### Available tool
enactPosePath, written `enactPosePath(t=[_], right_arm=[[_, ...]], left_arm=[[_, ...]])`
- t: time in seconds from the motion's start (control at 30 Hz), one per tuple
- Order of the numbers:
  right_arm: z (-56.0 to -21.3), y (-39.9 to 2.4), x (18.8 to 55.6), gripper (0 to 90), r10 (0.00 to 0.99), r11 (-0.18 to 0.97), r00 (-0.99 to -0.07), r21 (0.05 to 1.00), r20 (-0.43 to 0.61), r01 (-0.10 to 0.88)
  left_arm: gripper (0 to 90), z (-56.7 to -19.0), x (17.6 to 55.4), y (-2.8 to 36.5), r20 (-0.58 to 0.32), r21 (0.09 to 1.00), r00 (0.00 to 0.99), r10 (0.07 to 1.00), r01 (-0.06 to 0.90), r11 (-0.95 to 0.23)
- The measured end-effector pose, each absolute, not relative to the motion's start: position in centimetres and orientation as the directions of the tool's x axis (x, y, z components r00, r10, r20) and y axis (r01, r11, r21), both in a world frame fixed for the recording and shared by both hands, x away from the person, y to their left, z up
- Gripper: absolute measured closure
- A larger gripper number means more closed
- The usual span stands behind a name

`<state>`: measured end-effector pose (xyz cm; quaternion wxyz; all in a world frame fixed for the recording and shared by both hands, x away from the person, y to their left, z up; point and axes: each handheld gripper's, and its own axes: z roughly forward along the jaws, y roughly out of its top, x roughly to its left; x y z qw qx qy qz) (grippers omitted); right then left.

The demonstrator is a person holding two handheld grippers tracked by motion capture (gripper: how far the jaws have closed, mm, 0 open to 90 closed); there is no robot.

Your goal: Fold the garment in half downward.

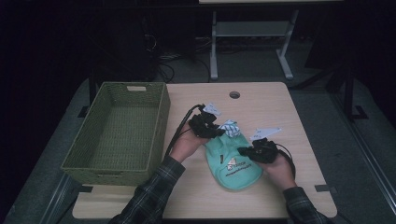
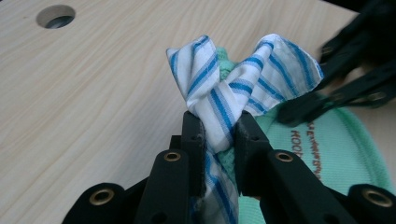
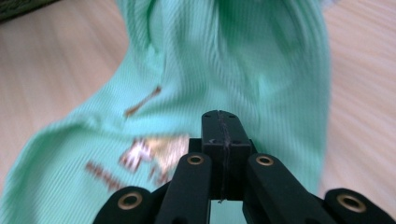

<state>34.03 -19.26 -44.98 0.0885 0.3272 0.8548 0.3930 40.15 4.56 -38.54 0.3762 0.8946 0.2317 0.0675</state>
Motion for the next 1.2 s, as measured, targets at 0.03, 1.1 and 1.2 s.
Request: enactPosePath(t=[0.03, 1.1, 1.2], right_arm=[[-44.9, -19.6, 33.6, 89.8, 0.634, 0.472, -0.765, 0.725, 0.116, 0.501], [-46.8, -21.2, 30.1, 89.8, 0.620, 0.525, -0.773, 0.660, 0.135, 0.537], [-46.8, -21.1, 30.1, 89.8, 0.620, 0.526, -0.773, 0.660, 0.133, 0.536]], left_arm=[[76.3, -38.6, 40.2, 4.6, -0.045, 0.702, 0.882, 0.469, 0.362, -0.613], [75.3, -38.4, 37.7, 1.5, 0.035, 0.661, 0.911, 0.411, 0.287, -0.693], [74.9, -38.8, 37.2, 0.7, 0.034, 0.651, 0.917, 0.397, 0.281, -0.705]])
